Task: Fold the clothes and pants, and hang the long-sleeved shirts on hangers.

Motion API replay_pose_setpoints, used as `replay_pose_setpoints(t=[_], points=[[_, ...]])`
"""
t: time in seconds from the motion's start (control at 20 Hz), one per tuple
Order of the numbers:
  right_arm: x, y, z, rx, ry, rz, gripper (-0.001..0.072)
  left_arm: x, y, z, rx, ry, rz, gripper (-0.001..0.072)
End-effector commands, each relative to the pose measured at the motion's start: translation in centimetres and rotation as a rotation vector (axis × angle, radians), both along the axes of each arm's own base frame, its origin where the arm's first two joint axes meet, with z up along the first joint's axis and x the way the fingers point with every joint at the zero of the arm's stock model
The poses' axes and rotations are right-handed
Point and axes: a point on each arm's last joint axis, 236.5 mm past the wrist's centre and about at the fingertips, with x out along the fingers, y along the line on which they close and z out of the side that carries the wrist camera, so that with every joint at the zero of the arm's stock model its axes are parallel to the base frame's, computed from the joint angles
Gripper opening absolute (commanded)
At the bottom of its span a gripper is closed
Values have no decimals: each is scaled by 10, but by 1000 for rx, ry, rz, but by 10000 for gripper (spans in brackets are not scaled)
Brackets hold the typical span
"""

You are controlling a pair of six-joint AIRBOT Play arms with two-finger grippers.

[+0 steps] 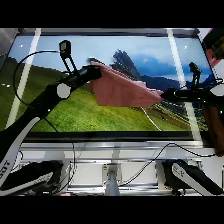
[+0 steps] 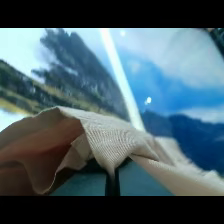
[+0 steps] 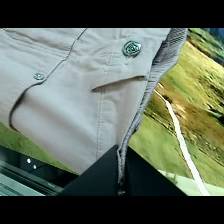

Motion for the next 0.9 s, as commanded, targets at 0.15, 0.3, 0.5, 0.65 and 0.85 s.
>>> replay_pose_setpoints(t=[0.15, 0.3, 0.5, 0.65, 0.85], points=[[-42, 7, -47, 25, 170, -9, 20, -40, -6, -103, 165, 329, -133, 472], [-45, 1, -73, 8, 181, -62, 20, -37, 14, -117, 201, 371, -114, 697], [-53, 0, -89, 7, 205, -84, 20, -64, 51, -140, 242, 563, -131, 692], [-53, 0, -90, 6, 205, -87, 20, -121, 54, -153, 302, 742, -314, 693], [-49, -2, -90, 1, 189, -100, 21, -176, 15, -163, 147, 821, -449, 692]])
